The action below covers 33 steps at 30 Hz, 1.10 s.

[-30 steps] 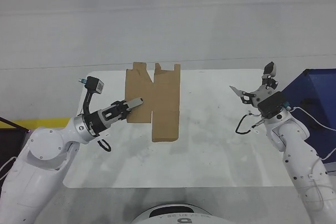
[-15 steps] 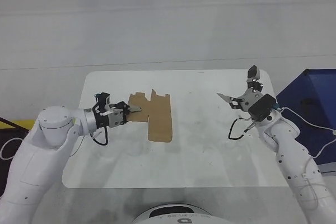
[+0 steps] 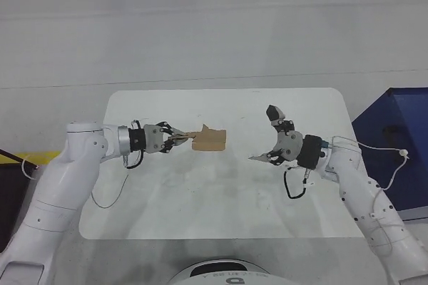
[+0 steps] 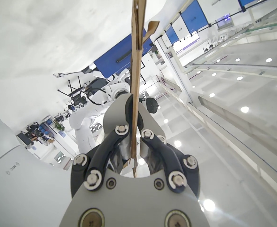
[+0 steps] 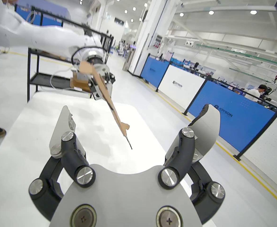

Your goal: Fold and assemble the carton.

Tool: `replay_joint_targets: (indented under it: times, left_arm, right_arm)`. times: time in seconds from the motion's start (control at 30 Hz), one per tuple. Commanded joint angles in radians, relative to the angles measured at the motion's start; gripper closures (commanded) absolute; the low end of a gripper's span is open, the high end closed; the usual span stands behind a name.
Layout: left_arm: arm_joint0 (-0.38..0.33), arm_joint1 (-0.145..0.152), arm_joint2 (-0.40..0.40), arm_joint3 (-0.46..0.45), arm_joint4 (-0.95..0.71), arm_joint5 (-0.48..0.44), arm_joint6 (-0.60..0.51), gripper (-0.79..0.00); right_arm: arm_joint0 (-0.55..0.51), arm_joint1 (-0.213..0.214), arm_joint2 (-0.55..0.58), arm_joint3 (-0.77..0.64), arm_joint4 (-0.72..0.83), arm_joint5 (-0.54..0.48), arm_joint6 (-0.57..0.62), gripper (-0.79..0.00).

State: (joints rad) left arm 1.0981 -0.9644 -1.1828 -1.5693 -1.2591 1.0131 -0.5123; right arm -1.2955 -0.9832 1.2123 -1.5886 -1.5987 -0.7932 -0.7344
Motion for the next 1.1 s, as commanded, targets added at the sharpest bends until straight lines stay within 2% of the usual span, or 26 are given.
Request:
replay_joint_targets:
  times: [0.0, 0.13, 0.37, 0.43, 0.47, 0.73, 0.77, 0.8, 0.83, 0.9, 0.93, 1.0, 1.07]
  left_arm:
    - [-0.015, -0.01, 0.02, 0.007, -0.049, -0.003, 0.067, 0.0]
    - [-0.031, -0.023, 0.057, -0.003, -0.07, -0.007, 0.149, 0.0]
    - [-0.041, -0.028, 0.079, -0.015, -0.093, -0.001, 0.185, 0.0]
    - [-0.042, -0.028, 0.083, -0.018, -0.098, -0.001, 0.19, 0.0]
    - [-0.042, -0.028, 0.085, -0.022, -0.101, -0.001, 0.192, 0.0]
    - [-0.046, -0.024, 0.1, -0.042, -0.093, -0.001, 0.189, 0.0]
    - [-0.048, -0.023, 0.1, -0.044, -0.09, -0.001, 0.185, 0.0]
    - [-0.049, -0.021, 0.102, -0.047, -0.084, -0.001, 0.182, 0.0]
    - [-0.048, -0.02, 0.104, -0.05, -0.081, -0.001, 0.176, 0.0]
    - [-0.05, -0.015, 0.11, -0.055, -0.068, -0.001, 0.164, 0.0]
    - [-0.051, -0.013, 0.111, -0.056, -0.064, -0.001, 0.154, -0.105]
    - [-0.053, -0.007, 0.102, -0.059, -0.055, -0.001, 0.129, -0.785]
    - [-0.052, -0.001, 0.081, -0.058, -0.042, -0.001, 0.099, -0.785]
  right_arm:
    - [0.023, -0.006, -0.039, 0.002, -0.008, -0.015, 0.012, -0.785]
    - [0.066, -0.018, -0.103, 0.011, -0.031, -0.024, 0.044, -0.785]
    - [0.123, -0.034, -0.158, 0.047, -0.021, -0.014, 0.063, -0.566]
    - [0.135, -0.038, -0.169, 0.061, -0.013, -0.011, 0.067, -0.48]
    - [0.141, -0.04, -0.175, 0.067, -0.01, -0.009, 0.069, -0.391]
    - [0.177, -0.052, -0.214, 0.111, -0.009, -0.009, 0.097, -0.308]
    - [0.18, -0.053, -0.218, 0.114, -0.008, -0.008, 0.099, -0.274]
    - [0.183, -0.054, -0.222, 0.116, -0.007, -0.01, 0.099, -0.191]
    - [0.185, -0.055, -0.225, 0.117, -0.005, -0.01, 0.096, -0.025]
    - [0.188, -0.057, -0.229, 0.12, -0.001, -0.01, 0.092, 0.0]
    - [0.188, -0.058, -0.229, 0.122, 0.006, -0.01, 0.089, 0.0]
    - [0.188, -0.059, -0.229, 0.129, 0.018, -0.011, 0.087, 0.0]
    - [0.185, -0.06, -0.225, 0.137, 0.052, -0.013, 0.08, 0.0]
